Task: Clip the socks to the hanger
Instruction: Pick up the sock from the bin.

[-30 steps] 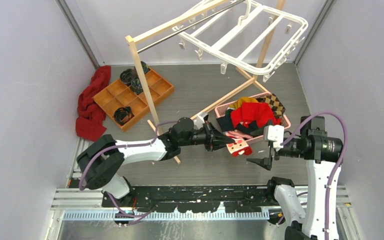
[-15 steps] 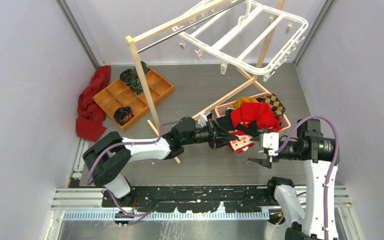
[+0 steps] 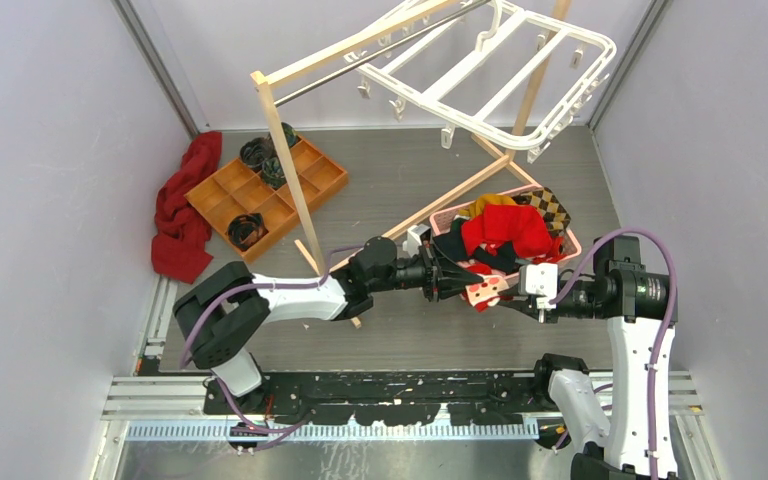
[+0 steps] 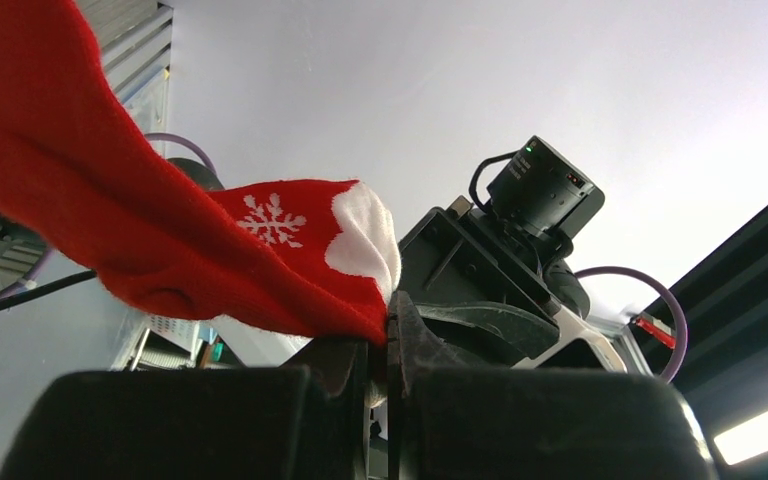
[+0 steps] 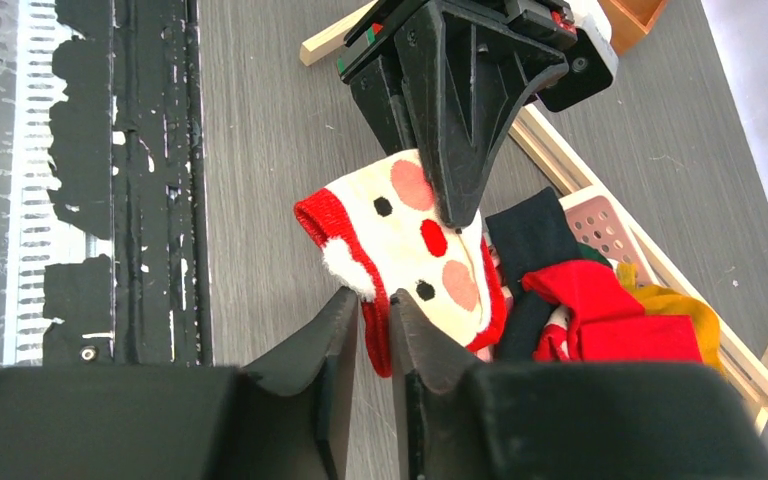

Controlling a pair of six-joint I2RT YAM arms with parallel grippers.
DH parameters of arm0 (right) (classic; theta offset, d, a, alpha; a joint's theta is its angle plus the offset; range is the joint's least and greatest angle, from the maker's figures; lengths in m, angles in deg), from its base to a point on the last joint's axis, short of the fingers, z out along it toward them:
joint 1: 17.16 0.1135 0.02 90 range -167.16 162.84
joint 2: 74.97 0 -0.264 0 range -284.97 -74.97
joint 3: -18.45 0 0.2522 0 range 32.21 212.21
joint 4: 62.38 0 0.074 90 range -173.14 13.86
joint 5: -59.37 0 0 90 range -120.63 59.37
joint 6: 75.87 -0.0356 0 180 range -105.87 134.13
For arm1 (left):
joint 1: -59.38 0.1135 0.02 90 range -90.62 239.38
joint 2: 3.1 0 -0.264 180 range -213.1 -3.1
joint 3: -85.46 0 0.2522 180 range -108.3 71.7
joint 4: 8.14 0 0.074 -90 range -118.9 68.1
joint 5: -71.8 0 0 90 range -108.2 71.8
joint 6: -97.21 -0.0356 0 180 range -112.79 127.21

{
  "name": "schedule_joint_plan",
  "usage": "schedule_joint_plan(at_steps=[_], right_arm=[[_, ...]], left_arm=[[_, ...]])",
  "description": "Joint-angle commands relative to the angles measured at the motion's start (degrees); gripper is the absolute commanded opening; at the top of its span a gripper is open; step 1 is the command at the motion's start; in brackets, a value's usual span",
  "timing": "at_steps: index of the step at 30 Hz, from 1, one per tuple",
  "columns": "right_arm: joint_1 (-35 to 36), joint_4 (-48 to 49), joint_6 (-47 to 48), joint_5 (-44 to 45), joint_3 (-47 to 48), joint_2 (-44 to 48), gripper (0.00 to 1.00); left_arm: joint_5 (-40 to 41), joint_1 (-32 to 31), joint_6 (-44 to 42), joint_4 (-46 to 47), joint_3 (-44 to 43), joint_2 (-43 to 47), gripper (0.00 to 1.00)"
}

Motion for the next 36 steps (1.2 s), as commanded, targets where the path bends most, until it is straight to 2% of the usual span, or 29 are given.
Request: schedule_joint_plan(at_steps=[1,8,11,14,18,21,24,28,32,36], right_arm=[[0.39,1.4,-1.0,-0.82,-0.27,0.37,0.2],[0.36,3.33,-5.71,-0.88,0.68,0.95,0.02],[0.36,3.22,-8.82,-0.9,2.28,0.91,0.01],[0.36,3.09,-12.38,-0.44,4.23,1.25,0.01],[0.39,3.41,-19.58,0.61,7.31,1.13,0.01],[0.39,7.13,-30.03,1.81,9.26,0.6,0.01],[0.31,12.04,-41.12,3.76,10.86,0.4,0.01],[0.31,15.8,-50.22,5.93,13.07,-0.49,0.01],[0.31,18.76,-56.81,8.33,15.15,-2.26,0.01],[0.31,18.72,-59.44,7.93,16.54,-4.51,0.01]], left_arm=[[-0.78,-0.55,1.0,5.48,-2.53,-0.7,0.0],[-0.54,-0.73,1.2,6.28,-2.22,-0.86,0.01],[-0.38,-0.73,1.28,8.23,-1.5,-1.47,0.04],[-0.46,-0.73,1.59,11.98,-0.43,-2.6,0.15],[-0.19,-0.65,-0.45,13.87,0.46,-2.16,0.38],[-0.32,-0.18,-4.37,12.16,1.06,0.08,0.48],[-0.55,0.38,-10.02,7.7,1.7,3.45,0.53],[-1.9,0.59,-20.62,-5.26,0.78,9.51,0.55],[-3.27,0.52,-33.61,-19.1,-2.7,15.73,0.59],[-3.24,0.31,-48.7,-30.61,-6.88,21.74,0.61]])
